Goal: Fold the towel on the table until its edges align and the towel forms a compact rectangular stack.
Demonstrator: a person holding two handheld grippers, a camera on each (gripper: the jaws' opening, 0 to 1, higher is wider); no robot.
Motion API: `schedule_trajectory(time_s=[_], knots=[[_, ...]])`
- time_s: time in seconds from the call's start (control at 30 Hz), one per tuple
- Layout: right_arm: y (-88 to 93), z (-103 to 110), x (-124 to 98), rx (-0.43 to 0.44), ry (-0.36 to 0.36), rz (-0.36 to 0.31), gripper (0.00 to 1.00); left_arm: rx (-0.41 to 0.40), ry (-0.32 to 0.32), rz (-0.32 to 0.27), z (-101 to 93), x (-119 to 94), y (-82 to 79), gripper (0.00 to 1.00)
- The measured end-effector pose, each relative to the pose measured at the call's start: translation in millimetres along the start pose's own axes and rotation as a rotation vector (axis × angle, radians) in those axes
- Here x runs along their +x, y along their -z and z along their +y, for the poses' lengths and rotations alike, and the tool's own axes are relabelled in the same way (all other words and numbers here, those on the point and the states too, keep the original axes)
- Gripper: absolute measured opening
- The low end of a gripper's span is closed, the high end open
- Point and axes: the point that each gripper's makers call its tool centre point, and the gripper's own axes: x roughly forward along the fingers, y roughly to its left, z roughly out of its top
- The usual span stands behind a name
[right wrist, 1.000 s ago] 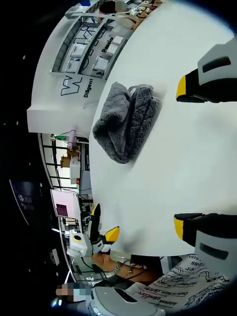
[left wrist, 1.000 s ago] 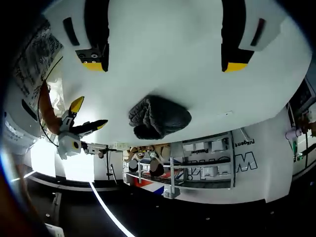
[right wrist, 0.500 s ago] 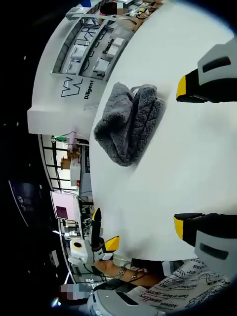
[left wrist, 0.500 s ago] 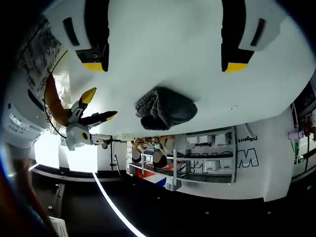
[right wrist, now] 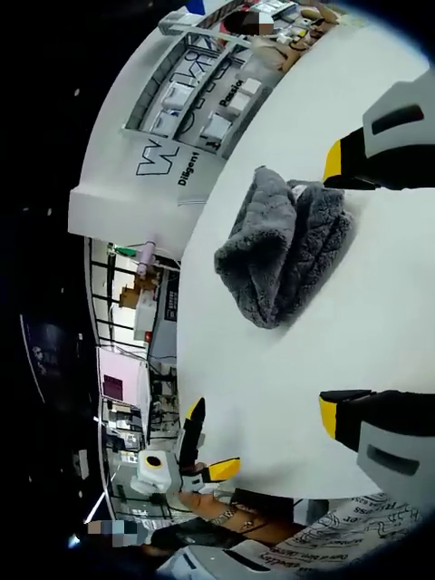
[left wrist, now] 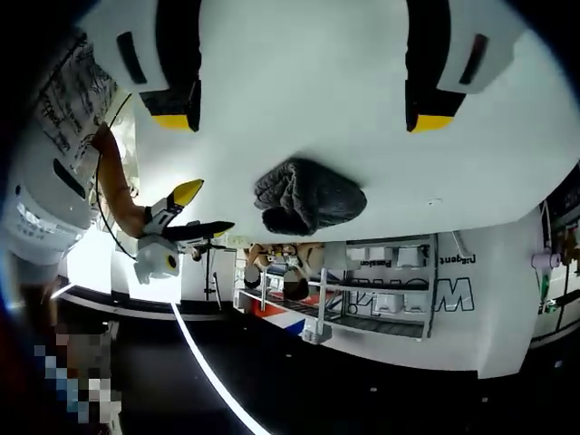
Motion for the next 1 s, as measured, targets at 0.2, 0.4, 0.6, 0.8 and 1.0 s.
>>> schedule_trajectory(time_s=[0.2,0.4,0.6,0.8,1.0], knots=[[-20.8,-27.3,6.7,-0.085,0.071,-0.010,0.93,-0.002,0.012,-0.012,-3.9,-0.6,-2.4,0.99],[-33.5,-47.0,16.9,-0.167,0.128,-0.006,0.78,-0.002,0.022,-0.012,-7.6,0.5,-1.7,0.99],[-42.9,-52.7,35.0,-0.228,0.141,-0.019,0.53,-0.010,0.015,-0.015,-6.4,-0.3,-0.7,0.99],[-36.5,-55.6,55.9,-0.261,0.145,0.016,0.37,-0.015,0.014,-0.020,-6.1,-1.5,-0.8,0.98],[-27.8,-62.9,65.7,-0.290,0.171,0.055,0.28,-0.022,0.016,-0.018,-6.9,-1.0,1.4,0.98]])
